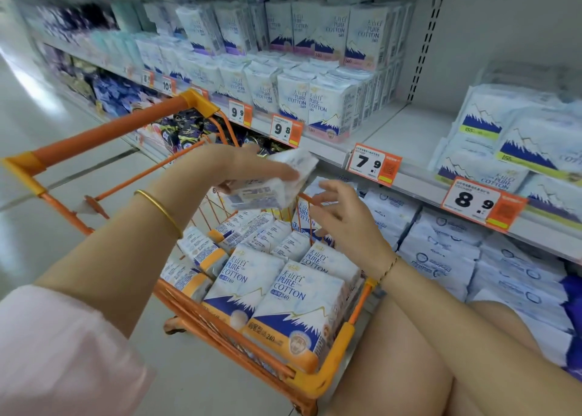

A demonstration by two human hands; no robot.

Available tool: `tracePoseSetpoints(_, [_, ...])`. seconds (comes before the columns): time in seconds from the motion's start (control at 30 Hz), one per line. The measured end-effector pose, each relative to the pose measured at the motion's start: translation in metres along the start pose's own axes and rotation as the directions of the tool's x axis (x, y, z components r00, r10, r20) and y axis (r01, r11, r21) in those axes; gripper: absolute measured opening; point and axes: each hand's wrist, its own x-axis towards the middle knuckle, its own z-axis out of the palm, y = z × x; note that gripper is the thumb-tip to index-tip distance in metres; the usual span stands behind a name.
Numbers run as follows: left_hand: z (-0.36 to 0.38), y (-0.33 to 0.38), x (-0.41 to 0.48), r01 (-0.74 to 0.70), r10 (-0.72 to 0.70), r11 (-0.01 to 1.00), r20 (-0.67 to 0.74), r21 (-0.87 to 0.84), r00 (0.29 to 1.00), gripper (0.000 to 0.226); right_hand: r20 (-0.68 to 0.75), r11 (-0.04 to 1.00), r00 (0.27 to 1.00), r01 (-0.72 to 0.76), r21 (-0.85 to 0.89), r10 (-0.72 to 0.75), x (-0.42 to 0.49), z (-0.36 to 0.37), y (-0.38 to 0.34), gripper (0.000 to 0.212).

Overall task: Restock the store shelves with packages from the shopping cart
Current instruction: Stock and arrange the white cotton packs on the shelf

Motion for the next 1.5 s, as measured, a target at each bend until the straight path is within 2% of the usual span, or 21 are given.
tracePoseSetpoints(0.1, [0.005,0.022,-0.007,-0.078,0.072,0.955,-0.032,-0.287,0.997,0.109,-0.007,0.992,0.999,0.042,0.121,-0.041,0.006,-0.002,-0.014,0.066])
tracePoseSetpoints(0.2, [0.017,0.048,-0.004,-0.137,0.158,0.848,-0.004,-0.512,0.987,0.113,-0.139,0.996,0.989,0.065,0.066,-0.055,0.021,-0.011,-0.021,0.090])
tracePoseSetpoints(0.3, [0.024,0.073,0.003,-0.188,0.266,0.728,0.019,-0.659,0.964,0.084,-0.338,0.998,0.941,0.032,0.061,-0.009,0.041,-0.042,-0.021,0.079])
tracePoseSetpoints(0.37, [0.024,0.085,0.011,-0.204,0.274,0.681,-0.013,-0.703,0.962,0.062,-0.379,0.989,0.923,-0.008,0.145,0.063,0.054,-0.068,-0.023,0.067])
tracePoseSetpoints(0.43, [0.025,0.094,0.022,-0.240,0.279,0.645,-0.068,-0.726,0.958,0.044,-0.396,0.986,0.914,-0.027,0.167,0.092,0.068,-0.090,-0.022,0.061])
tracePoseSetpoints(0.5, [0.025,0.103,0.037,-0.296,0.282,0.633,-0.143,-0.716,0.949,0.043,-0.461,0.995,0.886,-0.008,0.099,0.053,0.083,-0.105,-0.022,0.056])
tracePoseSetpoints(0.67, [0.025,0.113,0.079,-0.366,0.252,0.759,-0.274,-0.539,0.928,0.040,-0.550,0.995,0.834,-0.007,-0.101,-0.050,0.130,-0.135,-0.024,0.053])
tracePoseSetpoints(0.8, [0.028,0.108,0.100,-0.375,0.263,0.821,-0.300,-0.430,0.917,0.038,-0.478,0.975,0.877,-0.067,-0.210,-0.043,0.165,-0.143,-0.012,0.049])
tracePoseSetpoints(0.97, [0.038,0.098,0.115,-0.391,0.286,0.800,-0.283,-0.456,0.916,0.029,-0.323,0.958,0.943,-0.159,-0.238,0.076,0.187,-0.130,0.014,0.048])
tracePoseSetpoints(1.07, [0.040,0.096,0.117,-0.410,0.302,0.795,-0.295,-0.447,0.906,0.017,-0.306,0.954,0.940,-0.219,-0.207,0.149,0.189,-0.122,0.022,0.038])
tracePoseSetpoints(1.23, [0.039,0.083,0.111,-0.375,0.258,0.785,-0.289,-0.493,0.922,0.027,-0.303,0.946,0.935,-0.253,-0.203,0.184,0.178,-0.122,0.019,0.069])
tracePoseSetpoints(1.33, [0.038,0.068,0.097,-0.394,0.236,0.741,-0.338,-0.543,0.911,0.020,-0.443,0.938,0.890,-0.236,-0.253,0.104,0.162,-0.120,0.018,0.085])
tracePoseSetpoints(1.4, [0.036,0.054,0.083,-0.407,0.192,0.732,-0.408,-0.546,0.893,0.014,-0.529,0.947,0.848,-0.141,-0.288,-0.035,0.142,-0.108,0.011,0.078])
tracePoseSetpoints(1.43, [0.035,0.044,0.077,-0.405,0.151,0.731,-0.447,-0.550,0.882,0.012,-0.522,0.953,0.848,-0.078,-0.293,-0.092,0.129,-0.096,0.007,0.070])
tracePoseSetpoints(1.5, [0.037,0.023,0.067,-0.388,0.050,0.732,-0.524,-0.560,0.850,0.012,-0.414,0.957,0.898,0.022,-0.290,-0.147,0.102,-0.064,-0.001,0.059])
